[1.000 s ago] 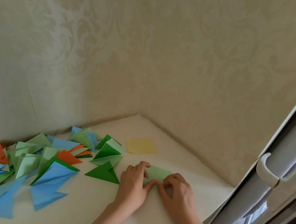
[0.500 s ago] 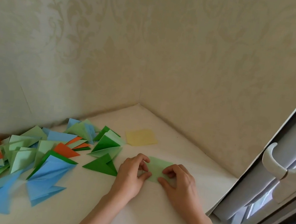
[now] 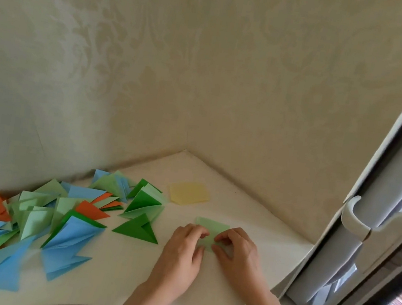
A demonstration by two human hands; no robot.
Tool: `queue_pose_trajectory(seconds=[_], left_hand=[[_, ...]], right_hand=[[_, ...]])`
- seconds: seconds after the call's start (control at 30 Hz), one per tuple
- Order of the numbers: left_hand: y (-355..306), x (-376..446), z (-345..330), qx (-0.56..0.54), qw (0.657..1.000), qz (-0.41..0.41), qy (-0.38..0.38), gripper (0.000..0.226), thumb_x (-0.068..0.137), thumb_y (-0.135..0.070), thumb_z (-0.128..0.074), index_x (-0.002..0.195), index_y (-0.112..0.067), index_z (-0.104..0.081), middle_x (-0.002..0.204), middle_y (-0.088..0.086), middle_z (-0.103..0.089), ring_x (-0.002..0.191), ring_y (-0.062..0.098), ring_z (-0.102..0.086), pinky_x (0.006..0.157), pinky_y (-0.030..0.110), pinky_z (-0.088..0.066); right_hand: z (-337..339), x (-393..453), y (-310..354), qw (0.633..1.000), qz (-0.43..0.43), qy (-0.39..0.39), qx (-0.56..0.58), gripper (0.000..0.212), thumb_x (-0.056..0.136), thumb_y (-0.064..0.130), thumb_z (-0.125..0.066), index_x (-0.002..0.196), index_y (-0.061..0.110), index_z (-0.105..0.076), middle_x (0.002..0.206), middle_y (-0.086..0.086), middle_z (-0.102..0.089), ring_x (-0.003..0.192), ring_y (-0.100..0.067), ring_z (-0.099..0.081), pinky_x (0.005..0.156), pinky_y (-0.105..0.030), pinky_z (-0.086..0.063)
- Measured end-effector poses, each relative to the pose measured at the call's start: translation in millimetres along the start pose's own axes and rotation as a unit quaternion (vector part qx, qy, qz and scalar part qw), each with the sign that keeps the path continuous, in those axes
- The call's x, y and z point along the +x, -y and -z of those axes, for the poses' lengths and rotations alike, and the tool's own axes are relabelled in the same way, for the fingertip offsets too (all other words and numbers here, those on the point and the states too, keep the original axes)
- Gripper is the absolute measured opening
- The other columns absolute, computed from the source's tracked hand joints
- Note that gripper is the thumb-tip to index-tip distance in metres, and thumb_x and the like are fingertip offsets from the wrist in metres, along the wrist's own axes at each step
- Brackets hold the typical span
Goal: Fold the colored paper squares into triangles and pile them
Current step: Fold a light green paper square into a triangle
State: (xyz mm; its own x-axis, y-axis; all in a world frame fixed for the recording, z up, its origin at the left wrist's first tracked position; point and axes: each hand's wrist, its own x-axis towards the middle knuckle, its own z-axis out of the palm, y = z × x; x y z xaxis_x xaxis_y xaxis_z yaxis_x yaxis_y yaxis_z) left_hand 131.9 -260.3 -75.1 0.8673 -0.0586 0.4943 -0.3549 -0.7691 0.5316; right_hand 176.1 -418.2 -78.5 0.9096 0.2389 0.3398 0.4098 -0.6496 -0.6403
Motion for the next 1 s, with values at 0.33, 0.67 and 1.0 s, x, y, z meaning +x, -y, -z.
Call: queue_pose_trajectory(seconds=[0.33, 0.67, 1.0], left_hand=[[6, 0, 9, 0.001, 0.999, 0.006, 0.045, 0.058, 0.075, -0.058, -0.066, 0.12, -0.022, -0.057, 0.104, -0.012, -0.059, 0.098, 0.004, -0.051, 0.087, 0.016, -0.04], [7, -3, 17, 0.058, 0.997, -0.019, 0.048, 0.035, 0.082, -0.038, -0.066, 0.112, -0.022, -0.059, 0.103, -0.004, -0.061, 0.093, 0.013, -0.057, 0.083, 0.026, -0.047], [24, 5, 21, -0.016, 0.998, 0.052, 0.037, 0.018, 0.086, -0.011, -0.065, 0.081, -0.025, -0.054, 0.084, -0.006, -0.065, 0.077, 0.008, -0.061, 0.069, 0.028, -0.05]], right_hand=[[14, 25, 10, 0.988, -0.134, 0.057, -0.049, 0.029, 0.096, 0.037, -0.05, 0.122, 0.025, -0.045, 0.099, -0.001, -0.062, 0.096, -0.021, -0.058, 0.08, -0.032, -0.047], [19, -4, 38, 0.976, -0.194, 0.097, 0.029, 0.034, 0.094, 0.024, -0.047, 0.094, -0.001, -0.07, 0.092, -0.013, -0.07, 0.075, -0.025, -0.06, 0.059, -0.03, -0.04], [31, 0, 36, 0.976, -0.101, 0.159, -0.107, 0.056, 0.071, 0.083, -0.046, 0.104, 0.042, -0.064, 0.097, 0.013, -0.046, 0.102, -0.009, -0.047, 0.086, -0.028, -0.035]])
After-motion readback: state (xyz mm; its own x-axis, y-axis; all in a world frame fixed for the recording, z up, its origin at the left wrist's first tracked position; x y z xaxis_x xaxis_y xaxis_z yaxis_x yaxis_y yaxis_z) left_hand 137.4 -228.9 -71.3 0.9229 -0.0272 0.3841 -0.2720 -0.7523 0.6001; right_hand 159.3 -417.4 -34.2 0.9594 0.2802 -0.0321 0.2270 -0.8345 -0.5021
